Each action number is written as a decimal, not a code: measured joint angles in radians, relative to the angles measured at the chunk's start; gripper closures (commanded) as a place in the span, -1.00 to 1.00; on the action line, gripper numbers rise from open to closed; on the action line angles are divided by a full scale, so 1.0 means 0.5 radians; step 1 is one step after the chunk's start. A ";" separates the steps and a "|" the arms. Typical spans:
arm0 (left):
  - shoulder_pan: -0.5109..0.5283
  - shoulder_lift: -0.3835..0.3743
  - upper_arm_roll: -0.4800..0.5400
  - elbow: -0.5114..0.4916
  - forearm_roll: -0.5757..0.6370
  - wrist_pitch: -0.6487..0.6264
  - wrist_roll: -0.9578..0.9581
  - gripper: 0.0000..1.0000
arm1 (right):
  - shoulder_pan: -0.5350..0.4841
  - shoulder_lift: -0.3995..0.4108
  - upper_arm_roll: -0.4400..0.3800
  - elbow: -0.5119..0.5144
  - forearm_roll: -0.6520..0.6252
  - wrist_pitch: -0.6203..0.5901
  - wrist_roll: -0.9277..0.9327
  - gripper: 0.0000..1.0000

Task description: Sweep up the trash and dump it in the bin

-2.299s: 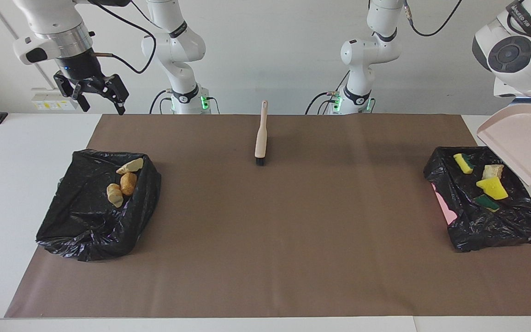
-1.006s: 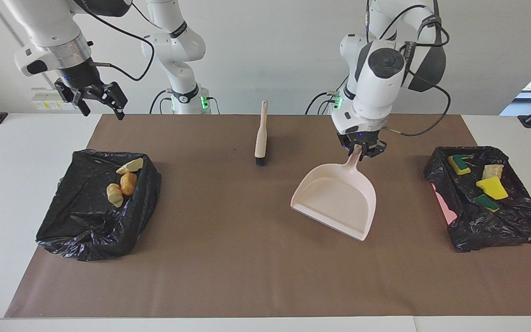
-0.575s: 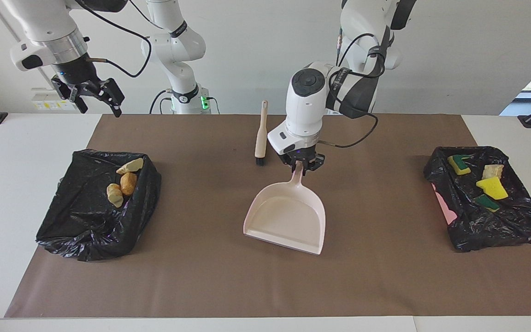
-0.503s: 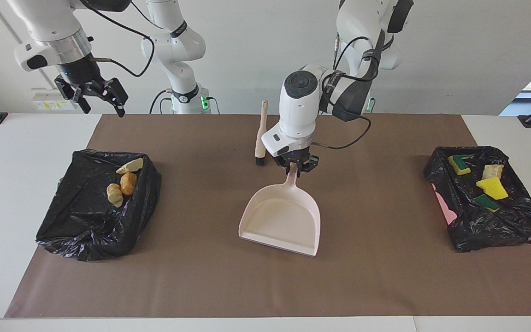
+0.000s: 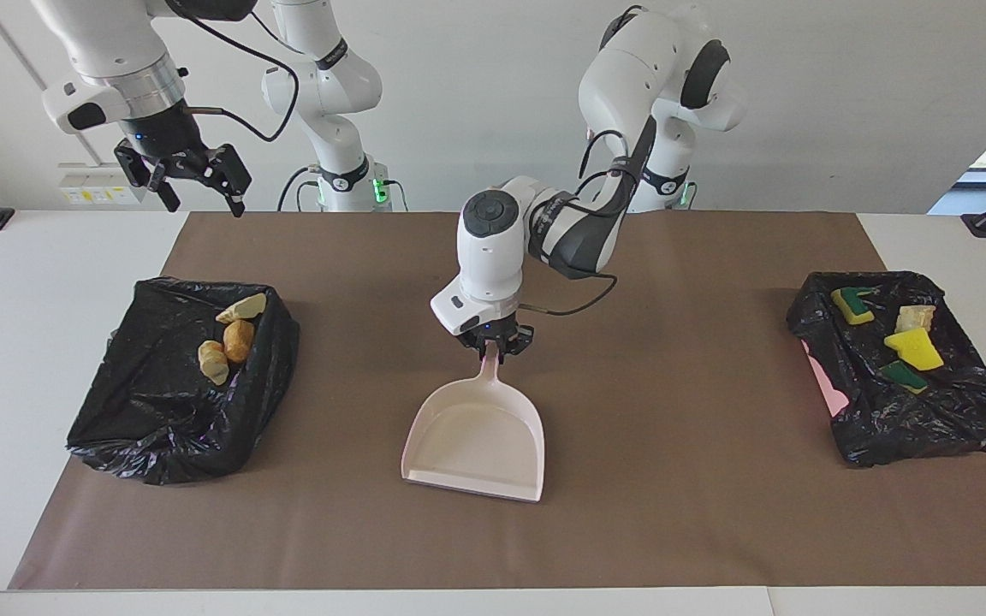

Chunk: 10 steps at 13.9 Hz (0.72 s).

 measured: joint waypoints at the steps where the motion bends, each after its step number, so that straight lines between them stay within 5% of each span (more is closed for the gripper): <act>1: 0.000 0.014 0.003 0.001 0.000 0.016 -0.005 1.00 | 0.000 0.000 0.000 0.000 0.000 0.000 0.000 -1.00; 3: 0.000 0.019 0.007 0.002 -0.008 0.019 -0.006 1.00 | 0.000 0.000 0.000 0.000 0.000 0.000 0.000 -1.00; 5: 0.000 0.019 0.013 0.001 -0.030 0.019 -0.007 0.00 | 0.000 0.000 0.000 0.000 0.000 0.000 0.000 -1.00; 6: 0.000 0.019 0.015 -0.001 -0.034 0.019 -0.007 -0.07 | 0.000 0.000 0.000 0.000 0.000 0.000 0.000 -1.00; 8: 0.002 0.022 0.029 -0.011 -0.034 0.019 -0.007 -1.00 | 0.000 0.000 0.000 0.000 0.000 0.000 0.000 -1.00; 10: 0.008 0.025 0.042 -0.016 -0.034 0.018 -0.006 -1.00 | 0.000 0.000 0.000 0.000 0.000 0.000 0.000 -1.00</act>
